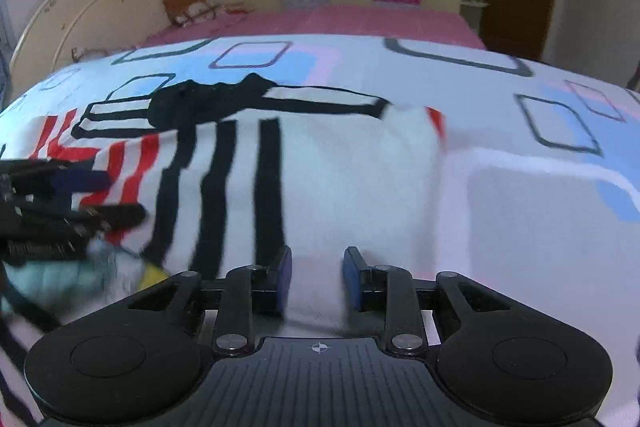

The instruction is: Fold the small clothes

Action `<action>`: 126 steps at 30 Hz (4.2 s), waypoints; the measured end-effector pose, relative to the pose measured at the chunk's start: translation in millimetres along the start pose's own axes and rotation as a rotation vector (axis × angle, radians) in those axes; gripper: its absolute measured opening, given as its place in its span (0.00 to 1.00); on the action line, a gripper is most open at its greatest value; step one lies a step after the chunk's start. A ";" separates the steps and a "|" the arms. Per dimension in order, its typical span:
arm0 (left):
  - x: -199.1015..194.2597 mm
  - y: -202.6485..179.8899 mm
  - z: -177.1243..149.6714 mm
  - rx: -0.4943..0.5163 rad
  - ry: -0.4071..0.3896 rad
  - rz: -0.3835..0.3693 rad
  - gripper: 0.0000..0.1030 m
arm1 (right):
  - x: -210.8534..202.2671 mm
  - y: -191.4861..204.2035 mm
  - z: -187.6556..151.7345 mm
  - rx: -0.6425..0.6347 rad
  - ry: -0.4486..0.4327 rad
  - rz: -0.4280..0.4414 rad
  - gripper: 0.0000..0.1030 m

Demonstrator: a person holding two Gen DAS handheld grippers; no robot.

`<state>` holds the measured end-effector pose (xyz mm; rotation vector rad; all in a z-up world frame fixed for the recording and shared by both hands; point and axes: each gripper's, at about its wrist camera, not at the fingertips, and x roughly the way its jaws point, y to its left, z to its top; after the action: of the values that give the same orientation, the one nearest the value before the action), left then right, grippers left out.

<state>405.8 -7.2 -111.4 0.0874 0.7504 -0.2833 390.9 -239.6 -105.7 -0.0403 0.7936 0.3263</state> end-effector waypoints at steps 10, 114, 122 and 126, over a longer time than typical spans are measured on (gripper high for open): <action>-16.5 16.7 -3.0 -0.064 -0.024 0.077 0.63 | -7.7 2.0 6.9 0.053 0.020 -0.042 0.27; -83.7 170.0 -73.7 -0.277 0.002 0.276 0.36 | 47.6 43.1 62.0 0.503 0.079 0.284 0.08; -84.3 170.0 -74.2 -0.267 0.009 0.252 0.32 | -38.1 46.3 97.4 0.306 -0.278 0.195 0.08; -83.2 171.3 -74.7 -0.269 0.007 0.247 0.32 | -27.4 36.6 78.7 0.308 -0.185 0.171 0.08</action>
<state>347.4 188.8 -112.9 -0.0739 0.7704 0.0545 416.4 -200.0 -27.9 0.3437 0.6572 0.3604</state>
